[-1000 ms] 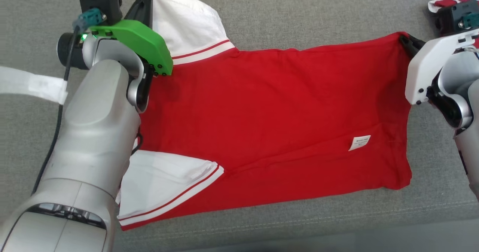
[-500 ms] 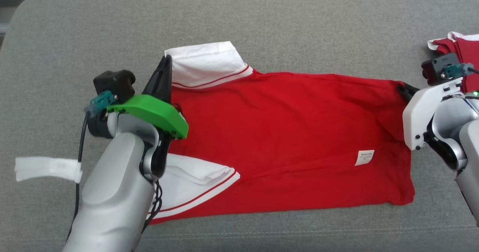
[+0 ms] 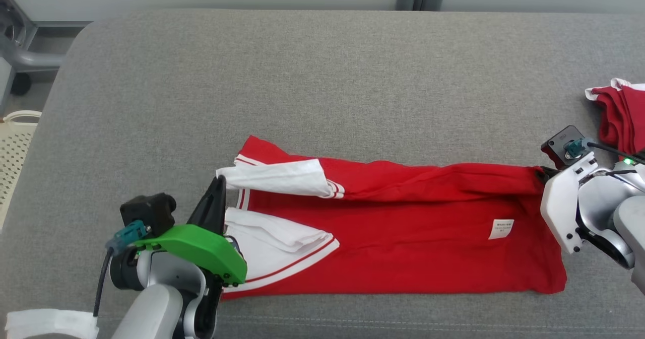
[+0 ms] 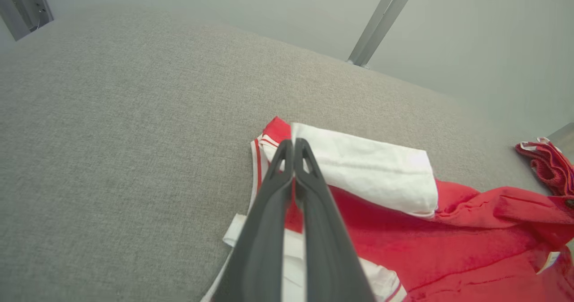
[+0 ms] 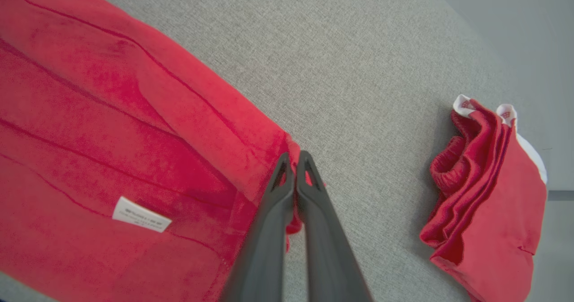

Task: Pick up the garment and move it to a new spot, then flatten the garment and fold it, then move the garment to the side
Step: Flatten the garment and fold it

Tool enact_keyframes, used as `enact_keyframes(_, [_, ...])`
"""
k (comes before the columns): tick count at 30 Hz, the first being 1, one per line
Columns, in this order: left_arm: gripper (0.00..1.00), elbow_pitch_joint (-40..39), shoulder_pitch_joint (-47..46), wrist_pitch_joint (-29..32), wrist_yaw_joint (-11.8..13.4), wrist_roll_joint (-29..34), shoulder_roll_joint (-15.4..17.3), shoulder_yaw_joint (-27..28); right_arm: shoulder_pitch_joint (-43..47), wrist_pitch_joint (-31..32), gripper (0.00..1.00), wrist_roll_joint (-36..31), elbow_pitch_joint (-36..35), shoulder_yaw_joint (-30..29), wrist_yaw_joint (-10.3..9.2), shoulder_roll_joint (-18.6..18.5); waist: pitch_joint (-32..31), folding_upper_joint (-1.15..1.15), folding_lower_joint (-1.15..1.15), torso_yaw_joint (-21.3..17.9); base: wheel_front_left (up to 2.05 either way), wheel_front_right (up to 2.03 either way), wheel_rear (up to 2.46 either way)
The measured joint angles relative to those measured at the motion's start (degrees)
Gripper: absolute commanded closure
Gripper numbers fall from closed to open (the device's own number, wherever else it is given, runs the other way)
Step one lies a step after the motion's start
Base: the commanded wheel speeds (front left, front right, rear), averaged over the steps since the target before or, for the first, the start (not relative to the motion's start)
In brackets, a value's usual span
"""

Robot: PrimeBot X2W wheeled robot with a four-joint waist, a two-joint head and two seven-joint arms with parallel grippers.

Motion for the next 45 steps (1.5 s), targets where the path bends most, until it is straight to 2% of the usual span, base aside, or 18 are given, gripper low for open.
enact_keyframes(8, [1.0,-3.32,4.64,1.24,2.08,-0.59,-0.31,-0.89,-1.41,-0.69,1.0,3.23,0.71,8.01,0.0,-3.02,-0.73,0.0,0.0,0.62,0.0,0.0,0.0])
enact_keyframes(20, [1.0,-1.33,8.96,0.99,4.17,-0.87,-0.2,-1.15,-2.45,-1.99,1.0,7.09,1.69,14.79,0.0,-5.71,-1.56,0.0,0.0,-0.01,0.0,0.0,0.0])
enact_keyframes(21, [1.0,-0.84,9.15,1.01,4.19,-0.87,-0.12,-1.18,-2.69,-2.0,0.39,7.14,1.78,15.14,0.0,-5.86,-1.61,0.0,0.0,-0.08,0.0,0.0,0.0])
enact_keyframes(22, [1.0,-0.42,9.38,1.0,4.19,-0.92,-0.1,-1.2,-2.94,-1.99,0.0,7.32,2.02,15.43,0.0,-5.97,-1.69,0.0,0.0,-0.13,0.0,0.0,0.0])
enact_keyframes(28, [1.0,1.27,10.88,1.08,4.6,-0.65,0.02,-2.05,-3.37,-2.0,0.0,9.2,2.42,15.6,0.0,-6.46,-2.47,0.0,0.0,-0.21,0.0,0.0,0.0])
enact_keyframes(34, [1.0,2.41,12.97,0.85,5.03,-1.05,-0.03,-2.46,-3.3,-4.7,0.0,9.84,2.01,11.39,0.0,-6.64,-3.46,0.0,0.0,-0.25,0.0,0.0,0.0])
enact_keyframes(35, [0.91,2.57,13.33,1.1,5.03,-1.08,-0.05,-2.66,-3.13,-5.3,0.0,9.33,1.99,10.45,0.0,-6.47,-3.61,0.0,0.0,-0.29,0.0,0.0,0.0])
enact_keyframes(36, [0.5,2.74,13.58,1.09,5.09,-1.07,-0.12,-2.77,-2.74,-5.97,0.0,9.12,1.93,9.46,0.0,-6.08,-3.74,0.0,0.0,-0.33,0.0,0.0,0.0])
enact_keyframes(37, [0.0,2.89,13.65,1.09,5.13,-1.01,-0.12,-2.97,-2.17,-6.86,0.0,8.94,1.92,8.17,0.0,-5.36,-3.88,0.0,0.0,-0.37,0.0,0.0,0.0])
enact_keyframes(45, [0.0,4.79,14.82,0.0,6.14,0.02,0.86,-3.25,4.59,-14.11,0.0,5.84,2.22,-4.13,0.0,2.68,-5.63,0.0,0.0,-0.56,0.0,0.0,0.0])
